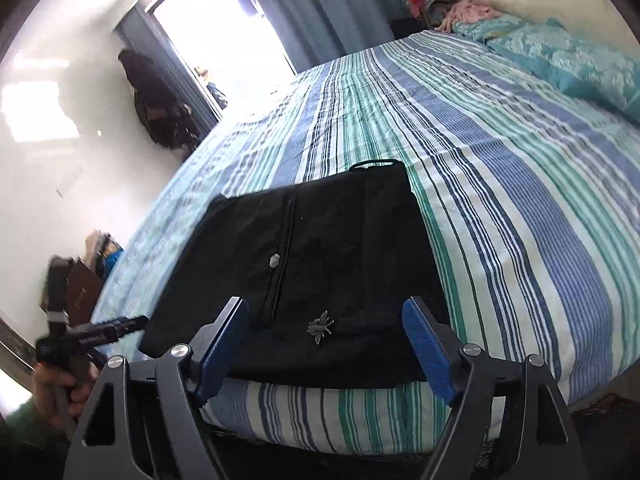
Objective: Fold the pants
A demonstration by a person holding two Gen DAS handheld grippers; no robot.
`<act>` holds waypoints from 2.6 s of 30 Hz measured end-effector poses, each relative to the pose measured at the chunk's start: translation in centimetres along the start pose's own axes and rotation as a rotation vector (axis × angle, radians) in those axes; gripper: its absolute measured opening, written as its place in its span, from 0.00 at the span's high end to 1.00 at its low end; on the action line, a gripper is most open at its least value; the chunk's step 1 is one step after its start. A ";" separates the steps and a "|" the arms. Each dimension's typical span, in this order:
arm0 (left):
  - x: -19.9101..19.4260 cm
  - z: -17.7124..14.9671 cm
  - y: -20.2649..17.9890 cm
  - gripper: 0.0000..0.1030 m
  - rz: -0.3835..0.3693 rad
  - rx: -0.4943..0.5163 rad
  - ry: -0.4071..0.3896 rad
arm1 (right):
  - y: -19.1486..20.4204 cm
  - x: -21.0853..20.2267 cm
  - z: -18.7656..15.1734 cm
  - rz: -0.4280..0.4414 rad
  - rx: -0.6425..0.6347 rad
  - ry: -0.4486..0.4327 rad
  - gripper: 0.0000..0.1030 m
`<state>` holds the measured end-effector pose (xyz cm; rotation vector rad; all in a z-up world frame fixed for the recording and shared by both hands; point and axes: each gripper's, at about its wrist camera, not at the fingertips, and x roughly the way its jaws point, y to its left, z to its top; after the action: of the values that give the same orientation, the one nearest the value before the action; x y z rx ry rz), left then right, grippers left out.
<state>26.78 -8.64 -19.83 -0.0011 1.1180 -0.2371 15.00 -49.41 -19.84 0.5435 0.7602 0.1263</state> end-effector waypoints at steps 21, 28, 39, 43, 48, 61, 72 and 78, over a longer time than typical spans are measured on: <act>6.5 5.2 -2.1 0.04 -0.326 -0.078 0.144 | -8.1 10.9 4.5 0.350 0.263 0.403 0.10; 6.8 4.9 -5.1 0.57 -0.381 -0.002 0.187 | -7.8 12.3 3.8 0.322 0.264 0.404 0.12; 1.6 5.4 -8.6 0.77 -0.279 0.091 0.049 | -2.1 10.2 5.0 0.162 0.064 0.348 0.63; -0.9 7.4 -8.7 0.77 -0.299 0.115 -0.013 | 0.4 8.8 7.1 0.213 0.025 0.287 0.65; -3.5 12.7 -7.0 0.77 -0.313 0.078 -0.112 | 4.6 8.7 11.6 0.284 -0.020 0.195 0.66; 11.7 18.8 -5.6 0.56 -0.019 0.098 0.025 | 2.0 23.4 17.2 0.183 0.046 0.242 0.61; 9.7 17.2 -2.6 0.15 0.113 0.057 -0.071 | -3.3 24.3 15.7 0.100 0.177 0.295 0.35; 2.6 11.3 -2.3 0.09 0.185 0.101 -0.144 | -2.2 14.9 15.4 -0.055 0.072 0.139 0.01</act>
<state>37.44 -12.71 -16.91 0.1720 0.9548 -0.1250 36.14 -53.30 -21.11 0.5857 0.9170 0.0862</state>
